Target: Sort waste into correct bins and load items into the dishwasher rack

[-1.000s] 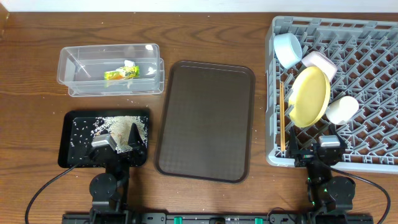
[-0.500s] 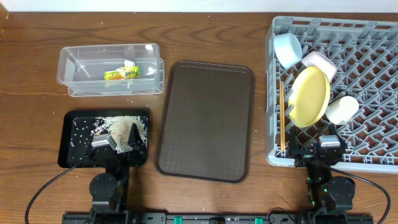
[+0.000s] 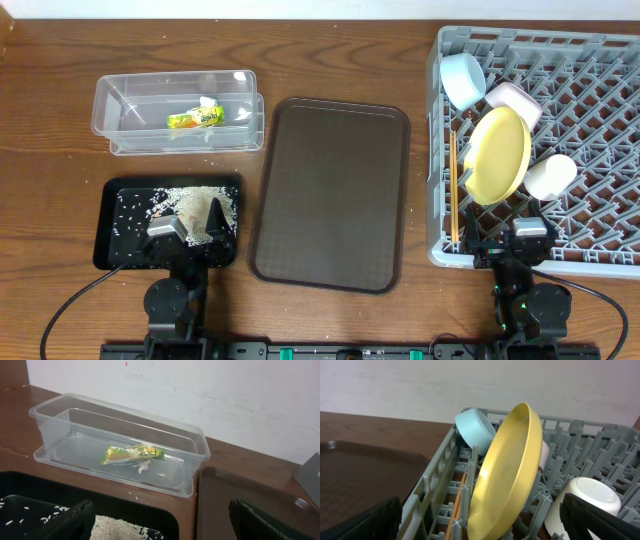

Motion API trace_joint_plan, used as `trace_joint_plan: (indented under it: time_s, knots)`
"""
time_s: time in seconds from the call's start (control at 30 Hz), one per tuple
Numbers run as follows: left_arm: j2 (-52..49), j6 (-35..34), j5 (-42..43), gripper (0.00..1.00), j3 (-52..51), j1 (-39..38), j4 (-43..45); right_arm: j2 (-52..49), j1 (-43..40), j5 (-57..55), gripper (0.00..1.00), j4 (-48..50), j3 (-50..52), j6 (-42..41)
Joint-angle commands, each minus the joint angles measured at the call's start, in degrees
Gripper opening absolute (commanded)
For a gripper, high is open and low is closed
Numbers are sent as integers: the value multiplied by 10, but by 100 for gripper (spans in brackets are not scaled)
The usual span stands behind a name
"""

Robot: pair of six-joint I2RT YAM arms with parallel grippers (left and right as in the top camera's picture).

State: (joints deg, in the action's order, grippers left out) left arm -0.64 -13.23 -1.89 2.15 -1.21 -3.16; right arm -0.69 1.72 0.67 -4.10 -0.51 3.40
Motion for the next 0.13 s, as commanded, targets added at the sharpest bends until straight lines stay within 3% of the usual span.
trace_joint_plan:
  time_s: [0.0, 0.1]
  knots:
    - [4, 7, -3, 88, -19, 3, -8, 4, -3, 4, 99, -1, 2, 5]
    - [4, 7, -3, 88, -19, 3, -8, 4, -3, 4, 99, -1, 2, 5]
